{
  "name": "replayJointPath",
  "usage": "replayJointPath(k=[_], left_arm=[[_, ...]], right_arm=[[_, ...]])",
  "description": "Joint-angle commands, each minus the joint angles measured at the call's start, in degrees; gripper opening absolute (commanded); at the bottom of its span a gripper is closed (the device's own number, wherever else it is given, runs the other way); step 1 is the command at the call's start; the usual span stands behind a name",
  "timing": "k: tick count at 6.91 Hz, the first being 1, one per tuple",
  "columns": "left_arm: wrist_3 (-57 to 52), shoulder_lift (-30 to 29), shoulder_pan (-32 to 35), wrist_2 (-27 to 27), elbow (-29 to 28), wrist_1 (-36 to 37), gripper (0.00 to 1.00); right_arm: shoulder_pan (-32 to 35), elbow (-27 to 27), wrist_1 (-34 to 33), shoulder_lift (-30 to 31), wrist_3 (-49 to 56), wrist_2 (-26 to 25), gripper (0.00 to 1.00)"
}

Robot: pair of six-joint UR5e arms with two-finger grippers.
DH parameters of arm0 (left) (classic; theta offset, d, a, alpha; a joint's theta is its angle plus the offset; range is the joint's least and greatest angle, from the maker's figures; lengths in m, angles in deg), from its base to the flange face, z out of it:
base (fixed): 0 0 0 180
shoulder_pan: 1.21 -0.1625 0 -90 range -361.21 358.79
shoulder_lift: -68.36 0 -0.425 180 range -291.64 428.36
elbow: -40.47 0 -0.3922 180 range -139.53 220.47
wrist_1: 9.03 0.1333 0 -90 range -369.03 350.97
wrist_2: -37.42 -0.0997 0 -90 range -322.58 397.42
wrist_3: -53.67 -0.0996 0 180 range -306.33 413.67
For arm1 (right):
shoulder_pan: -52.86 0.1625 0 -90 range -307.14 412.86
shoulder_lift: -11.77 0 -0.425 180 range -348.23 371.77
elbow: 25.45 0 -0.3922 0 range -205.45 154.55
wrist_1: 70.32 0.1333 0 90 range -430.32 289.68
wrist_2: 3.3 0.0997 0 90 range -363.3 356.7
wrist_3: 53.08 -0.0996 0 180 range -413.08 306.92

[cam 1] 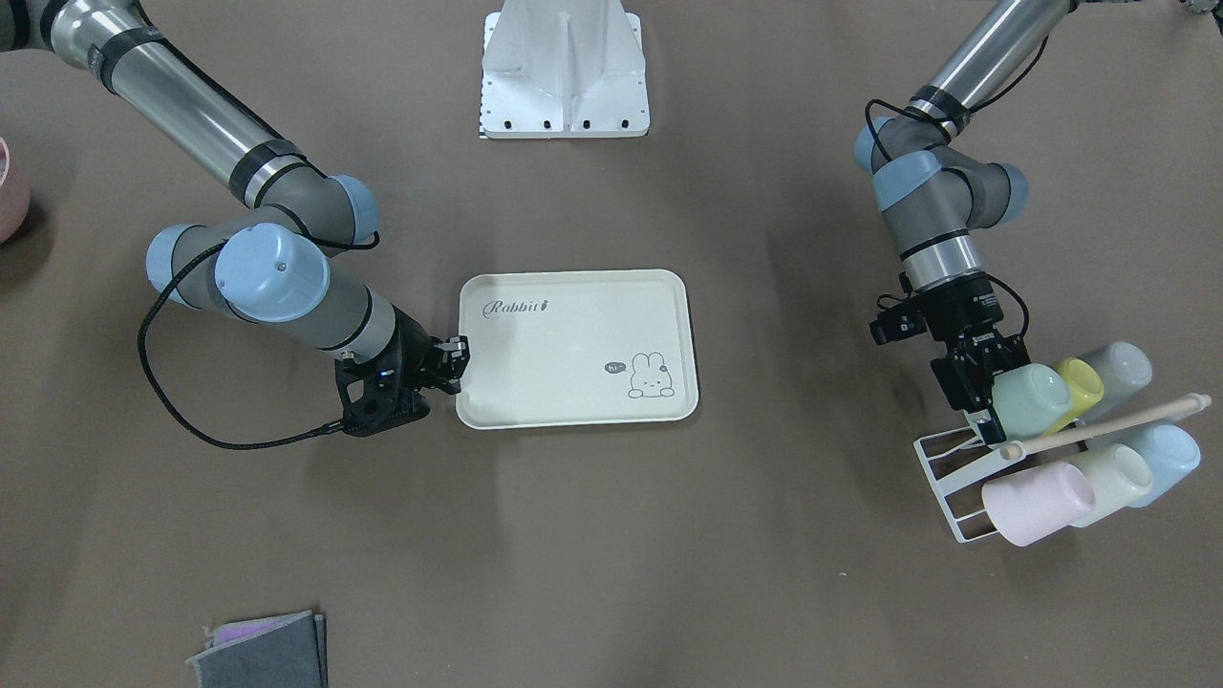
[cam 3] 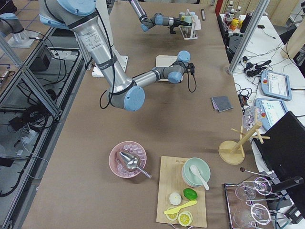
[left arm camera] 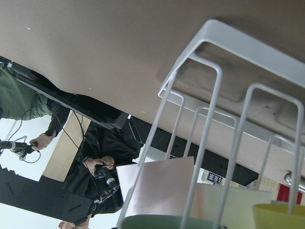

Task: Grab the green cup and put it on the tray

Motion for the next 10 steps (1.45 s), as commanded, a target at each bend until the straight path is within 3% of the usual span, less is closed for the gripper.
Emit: replayJointPath(k=[1, 3, 4, 6, 8, 10], left_arm=[[-3.6, 0.4, 0.1, -0.1, 0.5, -0.7, 0.68], [-5.1, 2.0, 0.1, -1.6, 1.6, -0.8, 0.68], [-7.2, 2.6, 0.1, -1.6, 3.0, -0.9, 0.68], [-9.1, 3.9, 0.1, -1.6, 5.9, -0.9, 0.68], [-10.9, 6.6, 0.1, -1.3, 11.1, -0.9, 0.68], [-12.9, 5.8, 0.1, -1.3, 15.4, -0.7, 0.68]], right_arm=[[3.3, 5.7, -5.8, 2.2, -0.1, 1.0, 1.00], [8.1, 13.0, -12.9, 8.5, 1.0, 1.2, 1.00], [10.3, 15.2, -13.2, 12.9, 4.4, 1.3, 1.00], [16.9, 17.3, -16.8, 20.5, 14.9, 3.4, 1.00], [23.9, 20.1, -17.6, 31.7, 23.2, 2.5, 1.00], [29.8, 20.9, -19.8, 37.1, 32.2, 3.2, 1.00]])
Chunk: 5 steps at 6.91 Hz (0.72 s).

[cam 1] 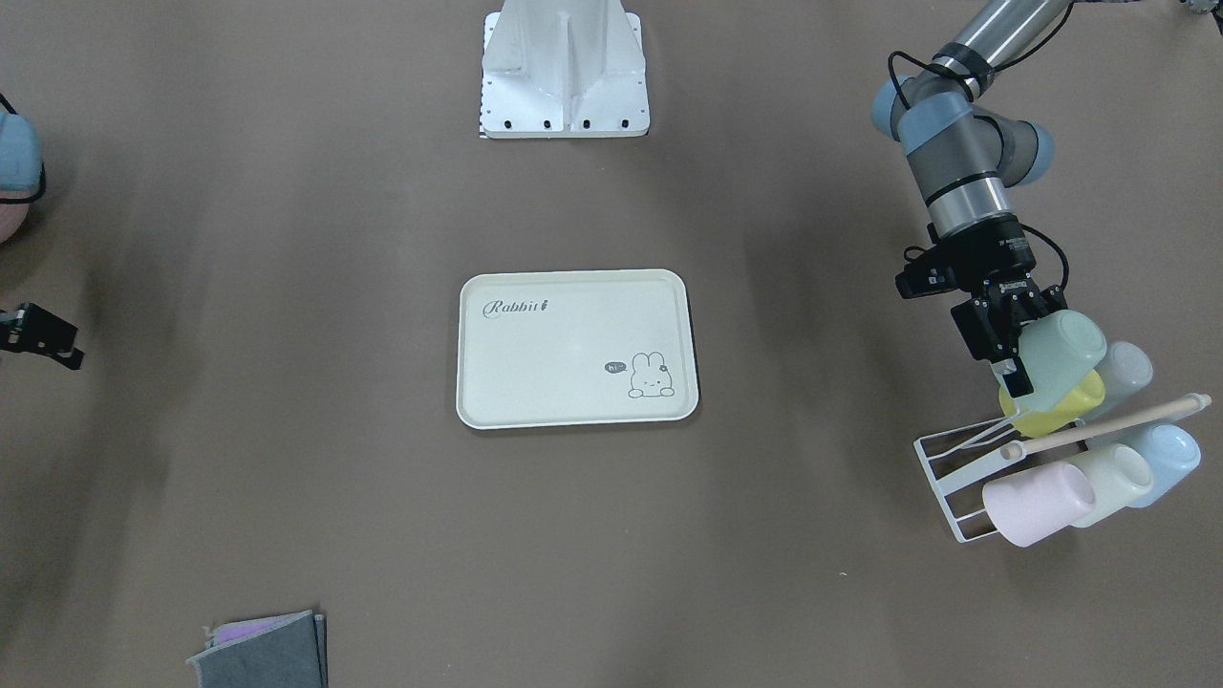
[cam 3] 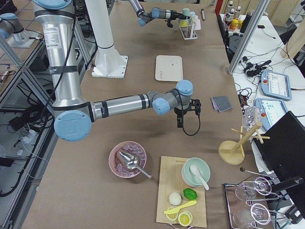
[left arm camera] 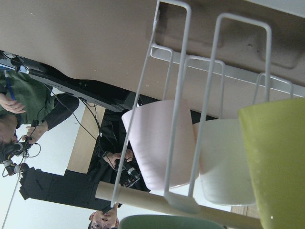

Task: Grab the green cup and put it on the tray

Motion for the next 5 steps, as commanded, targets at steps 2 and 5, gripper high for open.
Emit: replayJointPath(k=[2, 5], left_arm=[[-0.3, -0.8, 0.0, 1.7, 5.1, 0.1, 0.68], [5.9, -3.0, 1.5, 11.3, 6.7, 0.3, 0.61]], right_arm=[[9.5, 4.2, -7.8, 6.8, 14.1, 1.4, 1.00], [15.0, 8.9, -25.7, 6.6, 28.3, 0.6, 1.00]])
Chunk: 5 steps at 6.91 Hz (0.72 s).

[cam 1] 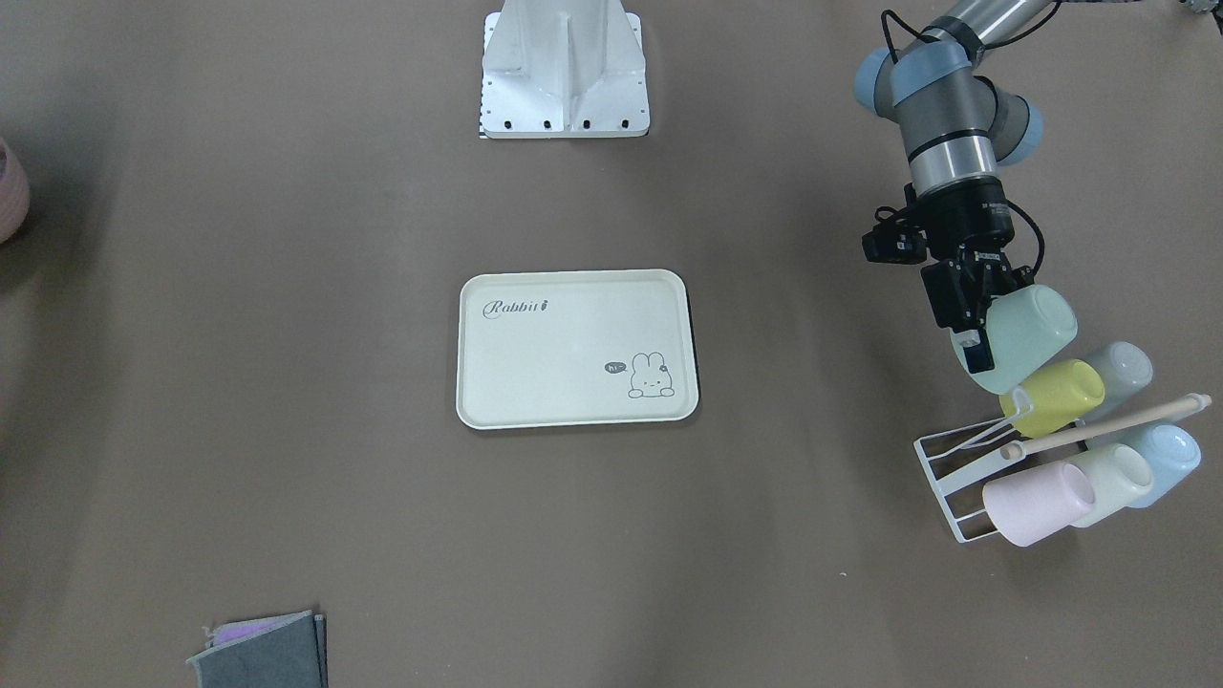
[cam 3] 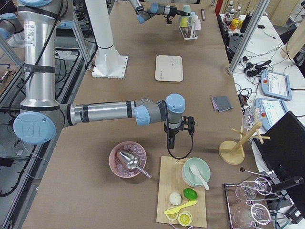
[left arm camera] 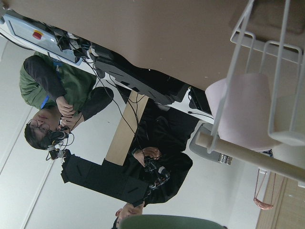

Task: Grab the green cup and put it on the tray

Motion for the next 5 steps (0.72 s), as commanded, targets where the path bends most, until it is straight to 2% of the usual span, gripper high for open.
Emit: replayJointPath(k=[1, 2, 3, 5], left_arm=[[4.4, -0.9, 0.6, 5.1, 2.0, 0.1, 0.58], [8.1, -1.1, 0.6, 6.6, 3.4, -0.1, 0.52], [8.7, -1.2, 0.4, 7.7, 6.2, -0.3, 0.51], [23.1, -2.0, 0.3, 17.6, 7.0, -1.8, 0.48]], right_arm=[[5.5, 0.9, -7.4, 0.6, 9.1, -0.4, 1.00], [6.0, 0.9, -7.5, 2.5, 11.3, -0.7, 1.00], [8.2, 0.8, -7.2, 3.5, 14.0, -0.8, 1.00], [8.8, 0.9, -7.1, 4.2, 17.0, -3.5, 1.00]])
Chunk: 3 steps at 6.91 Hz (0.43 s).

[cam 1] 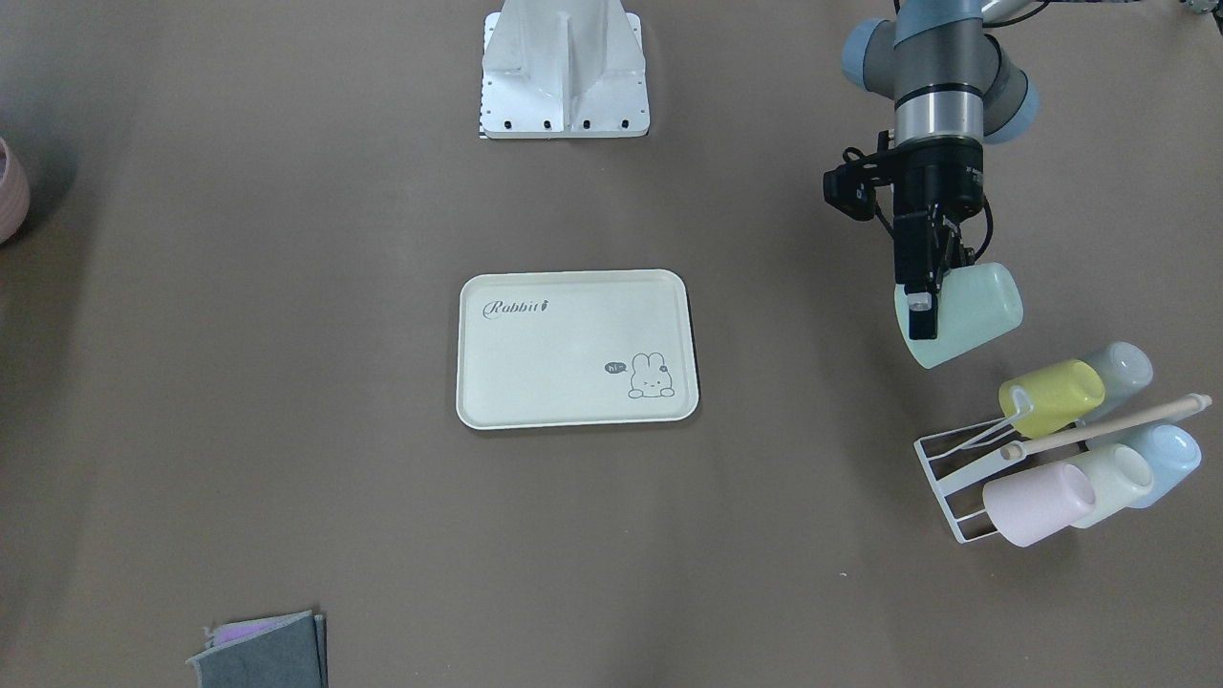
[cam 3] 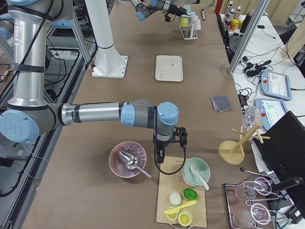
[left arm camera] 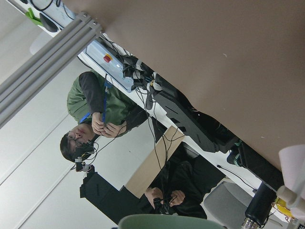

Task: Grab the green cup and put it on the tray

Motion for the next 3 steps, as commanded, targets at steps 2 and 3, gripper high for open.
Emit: replayJointPath(k=[2, 3], left_arm=[[22.4, -4.1, -0.3, 13.7, -0.1, -4.5, 0.48], [30.5, -5.5, -0.3, 17.8, -1.1, -6.6, 0.48]], right_arm=[[0.4, 0.1, 0.3, 0.0, 1.2, -1.2, 1.00], [0.4, 0.2, 0.3, 0.1, 1.2, -0.7, 1.00]])
